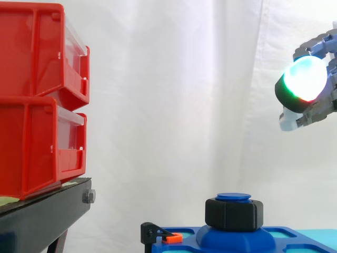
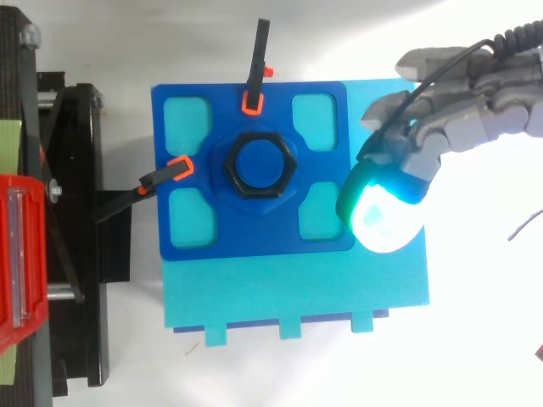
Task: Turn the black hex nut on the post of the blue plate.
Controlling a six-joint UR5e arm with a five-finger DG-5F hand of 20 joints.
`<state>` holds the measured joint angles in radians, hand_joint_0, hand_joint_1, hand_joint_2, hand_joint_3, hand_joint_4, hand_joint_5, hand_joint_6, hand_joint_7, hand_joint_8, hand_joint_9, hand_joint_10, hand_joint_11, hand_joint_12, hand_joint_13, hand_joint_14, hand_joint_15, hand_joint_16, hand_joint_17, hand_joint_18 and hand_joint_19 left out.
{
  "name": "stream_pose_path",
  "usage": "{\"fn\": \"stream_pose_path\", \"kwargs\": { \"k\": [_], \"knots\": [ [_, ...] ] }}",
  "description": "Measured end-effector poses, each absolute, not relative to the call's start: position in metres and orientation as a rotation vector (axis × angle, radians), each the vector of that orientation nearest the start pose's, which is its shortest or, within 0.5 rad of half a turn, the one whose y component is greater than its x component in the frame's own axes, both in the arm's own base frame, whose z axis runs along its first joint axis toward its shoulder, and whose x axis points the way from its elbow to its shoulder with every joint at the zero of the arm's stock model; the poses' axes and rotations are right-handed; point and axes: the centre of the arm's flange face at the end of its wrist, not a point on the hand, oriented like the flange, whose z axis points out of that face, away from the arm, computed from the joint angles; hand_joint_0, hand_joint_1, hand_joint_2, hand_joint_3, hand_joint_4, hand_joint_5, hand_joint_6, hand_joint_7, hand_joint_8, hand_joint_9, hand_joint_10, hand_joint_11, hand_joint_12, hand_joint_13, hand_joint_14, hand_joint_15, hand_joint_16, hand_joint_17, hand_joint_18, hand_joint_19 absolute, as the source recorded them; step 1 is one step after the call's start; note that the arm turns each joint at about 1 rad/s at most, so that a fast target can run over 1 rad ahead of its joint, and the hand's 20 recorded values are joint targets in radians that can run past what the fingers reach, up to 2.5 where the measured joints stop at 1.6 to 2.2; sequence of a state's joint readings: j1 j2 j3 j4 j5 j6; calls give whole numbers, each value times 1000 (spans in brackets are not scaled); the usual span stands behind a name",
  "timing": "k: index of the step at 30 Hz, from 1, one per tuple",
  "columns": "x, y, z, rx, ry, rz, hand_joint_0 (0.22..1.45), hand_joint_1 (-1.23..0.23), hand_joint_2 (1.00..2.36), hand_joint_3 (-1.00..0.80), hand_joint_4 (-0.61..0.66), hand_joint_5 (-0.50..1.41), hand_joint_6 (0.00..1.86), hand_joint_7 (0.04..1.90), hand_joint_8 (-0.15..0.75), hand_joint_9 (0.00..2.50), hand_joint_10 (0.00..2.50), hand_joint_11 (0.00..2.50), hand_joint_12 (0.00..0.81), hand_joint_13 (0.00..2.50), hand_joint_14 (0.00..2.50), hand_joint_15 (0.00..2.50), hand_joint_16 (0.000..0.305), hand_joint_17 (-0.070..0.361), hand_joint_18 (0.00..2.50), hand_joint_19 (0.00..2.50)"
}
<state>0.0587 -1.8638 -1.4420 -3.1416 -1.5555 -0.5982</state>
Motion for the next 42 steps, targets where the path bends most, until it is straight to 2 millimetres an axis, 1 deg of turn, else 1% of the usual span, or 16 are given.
{"fn": "stream_pose_path", "kwargs": {
  "k": [2, 3, 6, 7, 8, 9, 10, 17, 19, 23, 27, 30, 36, 38, 40, 42],
  "knots": [
    [599, -100, 391, 802, 1604, 738, 454, -465, 1000, -500, 128, -230, 502, 703, 221, 328, 0, 0, 361, 41, 0, 0, 55, 124, 0, 18],
    [599, -100, 391, 802, 1604, 738, 456, -463, 1000, -500, 128, -232, 502, 699, 222, 311, 0, 0, 362, 20, 0, 0, 55, 124, 0, 20],
    [598, -100, 391, 801, 1603, 738, 463, -468, 1000, -500, 124, -244, 501, 684, 226, 299, 0, 0, 372, 8, 0, 0, 58, 131, 0, 16],
    [599, -100, 391, 801, 1603, 738, 466, -464, 1000, -500, 107, -257, 501, 681, 222, 218, 0, 0, 377, 0, 0, 0, 59, 132, 0, 2],
    [599, -100, 391, 801, 1603, 738, 466, -459, 1000, -500, 115, -261, 502, 674, 238, 200, 0, 0, 391, 0, 0, 0, 63, 142, 0, 0],
    [599, -100, 391, 801, 1603, 738, 465, -458, 1000, -500, 124, -261, 501, 669, 240, 201, 0, 0, 397, 30, 0, 0, 65, 146, 0, 3],
    [599, -100, 391, 801, 1603, 738, 468, -457, 1000, -500, 123, -257, 501, 666, 240, 213, 0, 0, 383, 67, 0, 0, 64, 145, 0, 9],
    [599, -99, 391, 801, 1604, 739, 471, -465, 1000, -500, 118, -254, 501, 673, 231, 210, 0, 0, 369, 105, 0, 0, 64, 144, 0, 0],
    [599, -99, 391, 800, 1603, 739, 468, -496, 1000, -500, 121, -248, 501, 663, 231, 234, 0, 0, 357, 211, 0, 0, 65, 147, 0, 0],
    [599, -99, 391, 800, 1603, 739, 465, -508, 1000, -500, 112, -248, 501, 665, 225, 230, 0, 0, 355, 284, 0, 5, 65, 147, 0, 0],
    [599, -99, 391, 800, 1603, 739, 463, -508, 1000, -500, 116, -247, 501, 678, 225, 225, 0, 0, 348, 303, 0, 40, 65, 147, 0, 0],
    [599, -99, 391, 800, 1603, 739, 461, -510, 1000, -500, 115, -244, 501, 681, 228, 243, 0, 0, 351, 380, 4, 120, 68, 153, 0, 20],
    [599, -99, 391, 801, 1603, 739, 458, -514, 1000, -500, 115, -243, 501, 691, 227, 215, 0, 0, 363, 389, 5, 164, 68, 154, 0, 45],
    [599, -99, 391, 801, 1603, 739, 454, -520, 1000, -500, 116, -242, 501, 687, 234, 255, 0, 0, 353, 383, 6, 172, 69, 155, 18, 42],
    [599, -99, 391, 800, 1603, 739, 454, -520, 1000, -500, 116, -242, 502, 696, 227, 222, 0, 0, 363, 385, 6, 174, 69, 156, 0, 22],
    [599, -99, 391, 800, 1603, 739, 453, -524, 1000, -500, 116, -241, 502, 700, 228, 220, 0, 0, 360, 420, 6, 183, 70, 157, 0, 31]
  ]
}}
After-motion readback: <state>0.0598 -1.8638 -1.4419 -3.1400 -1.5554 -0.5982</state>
